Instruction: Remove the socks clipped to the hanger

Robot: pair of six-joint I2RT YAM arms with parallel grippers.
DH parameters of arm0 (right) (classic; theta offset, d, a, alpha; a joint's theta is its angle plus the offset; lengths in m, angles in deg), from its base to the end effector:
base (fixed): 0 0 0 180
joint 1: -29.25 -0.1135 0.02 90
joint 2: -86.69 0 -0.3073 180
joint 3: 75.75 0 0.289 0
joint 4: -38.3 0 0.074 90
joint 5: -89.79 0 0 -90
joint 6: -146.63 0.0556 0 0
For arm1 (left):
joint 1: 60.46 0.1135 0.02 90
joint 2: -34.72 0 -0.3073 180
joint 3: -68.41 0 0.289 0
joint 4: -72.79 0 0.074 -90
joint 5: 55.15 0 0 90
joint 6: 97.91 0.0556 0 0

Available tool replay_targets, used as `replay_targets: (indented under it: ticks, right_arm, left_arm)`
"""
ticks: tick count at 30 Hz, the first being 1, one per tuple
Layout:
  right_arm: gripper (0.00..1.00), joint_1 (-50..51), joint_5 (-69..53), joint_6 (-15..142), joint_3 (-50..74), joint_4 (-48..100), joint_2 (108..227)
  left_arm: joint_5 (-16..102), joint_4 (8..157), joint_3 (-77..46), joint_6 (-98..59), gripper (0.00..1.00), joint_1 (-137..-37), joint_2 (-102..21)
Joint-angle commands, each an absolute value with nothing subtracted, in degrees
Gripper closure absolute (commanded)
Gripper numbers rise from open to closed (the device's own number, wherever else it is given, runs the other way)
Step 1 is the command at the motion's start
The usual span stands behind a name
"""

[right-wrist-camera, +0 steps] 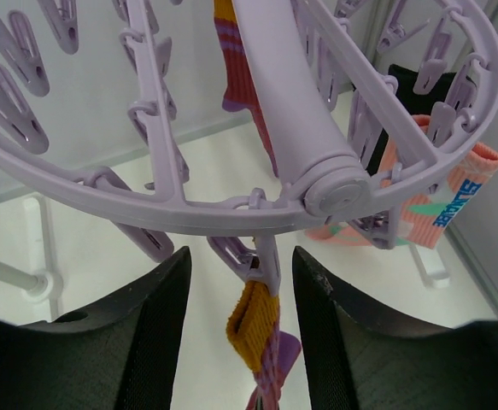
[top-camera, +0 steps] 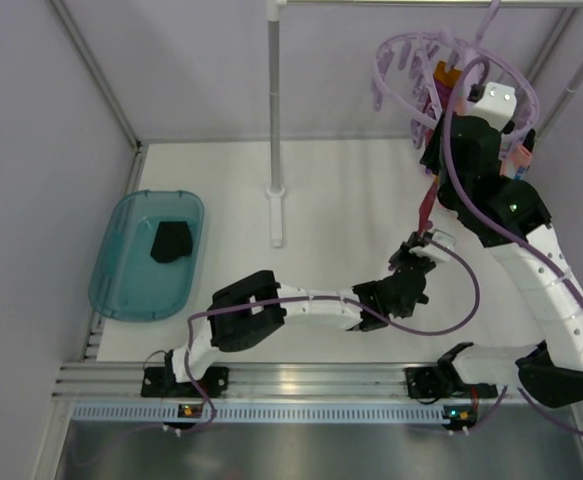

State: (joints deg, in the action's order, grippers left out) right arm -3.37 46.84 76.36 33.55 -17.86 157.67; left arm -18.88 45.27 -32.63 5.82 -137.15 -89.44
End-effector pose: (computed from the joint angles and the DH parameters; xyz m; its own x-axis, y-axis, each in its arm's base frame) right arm 0.2351 0.1022 0.5489 -0.1688 0.1651 -0.9717 0.2938 0.9495 0.1103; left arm 0.1737 -0.5394 0.2625 0.1099 0.1455 -0.9832 0.3753 0.9099 0.1766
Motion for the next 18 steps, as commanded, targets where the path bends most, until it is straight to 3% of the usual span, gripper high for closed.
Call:
replay_targets:
  ticks: [1, 18]
  right_arm:
    - [0.52, -4.9, 49.6, 77.1, 36.2, -18.6, 158.3]
    - [0.53, -5.6, 54.6, 74.8, 35.7, -19.6, 157.9]
  left_arm:
    - [-21.3, 42.0, -35.7, 8.3, 1.0, -138.0, -90.2]
    - [-21.3, 42.0, -35.8, 9.5, 1.0, -138.4, -90.3]
